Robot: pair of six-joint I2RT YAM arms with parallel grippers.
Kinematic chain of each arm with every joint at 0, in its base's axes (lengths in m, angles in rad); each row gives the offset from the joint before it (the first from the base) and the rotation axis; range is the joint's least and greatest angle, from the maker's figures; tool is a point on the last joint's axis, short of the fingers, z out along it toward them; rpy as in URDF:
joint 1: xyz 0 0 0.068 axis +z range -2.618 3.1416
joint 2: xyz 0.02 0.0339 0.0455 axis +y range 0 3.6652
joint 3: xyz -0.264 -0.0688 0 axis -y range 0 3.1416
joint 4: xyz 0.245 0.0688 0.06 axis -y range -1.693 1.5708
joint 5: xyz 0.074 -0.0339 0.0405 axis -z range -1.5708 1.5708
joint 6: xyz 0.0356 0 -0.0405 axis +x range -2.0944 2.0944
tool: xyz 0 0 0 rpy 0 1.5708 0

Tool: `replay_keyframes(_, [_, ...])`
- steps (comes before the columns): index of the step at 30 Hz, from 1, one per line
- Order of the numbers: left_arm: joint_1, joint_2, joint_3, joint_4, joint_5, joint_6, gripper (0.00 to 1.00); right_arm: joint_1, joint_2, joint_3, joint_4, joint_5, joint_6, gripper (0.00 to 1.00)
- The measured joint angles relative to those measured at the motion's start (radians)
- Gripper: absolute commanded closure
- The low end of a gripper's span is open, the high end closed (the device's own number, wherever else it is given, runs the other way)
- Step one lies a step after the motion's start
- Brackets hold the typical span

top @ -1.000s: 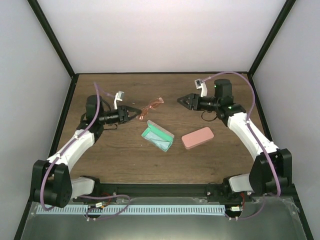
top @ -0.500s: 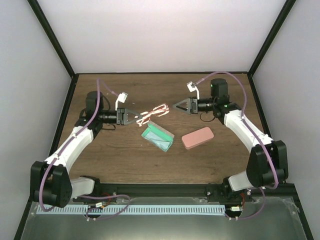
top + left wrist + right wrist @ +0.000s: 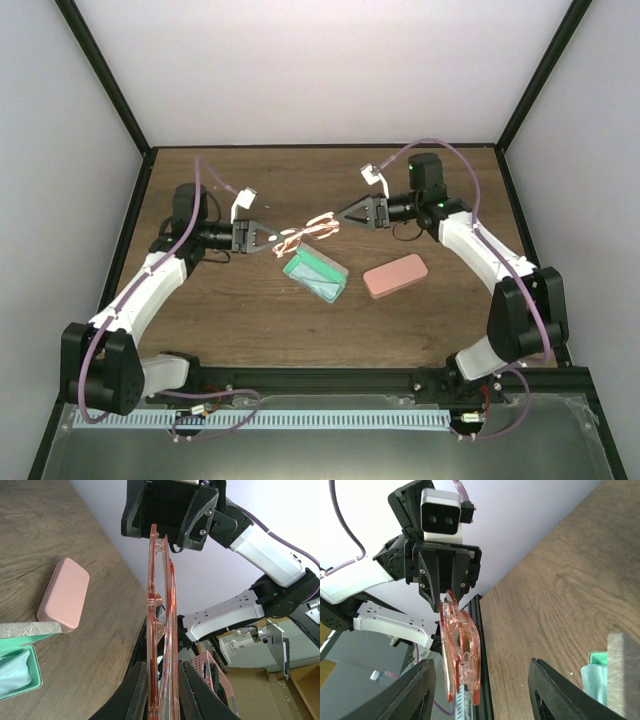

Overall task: Organize the sunglasses
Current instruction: Place the sunglasses in the sunglasses case.

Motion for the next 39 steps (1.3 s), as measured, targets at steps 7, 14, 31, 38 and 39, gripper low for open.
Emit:
replay_keyframes(7, [-0.001, 0.0, 0.0, -0.005, 0.014, 0.008, 0.89, 0.034, 0.026, 0.001, -0.006, -0.012, -0.006, 0.53])
replay_keyframes(14, [-0.005, 0.0, 0.004, -0.013, 0.022, 0.023, 0.89, 0.038, 0.042, 0.031, -0.008, -0.037, -0.012, 0.62])
replay_keyframes(31, [-0.011, 0.0, 0.004, -0.034, 0.018, 0.035, 0.89, 0.062, 0.058, 0.04, -0.031, -0.092, -0.043, 0.85])
replay_keyframes(38, [-0.011, 0.0, 0.004, -0.037, 0.016, 0.053, 0.89, 0.062, 0.059, 0.048, -0.043, -0.101, -0.046, 0.94])
replay_keyframes(39, [-0.011, 0.0, 0.004, -0.037, 0.016, 0.055, 0.88, 0.062, 0.059, 0.048, -0.045, -0.101, -0.046, 0.94])
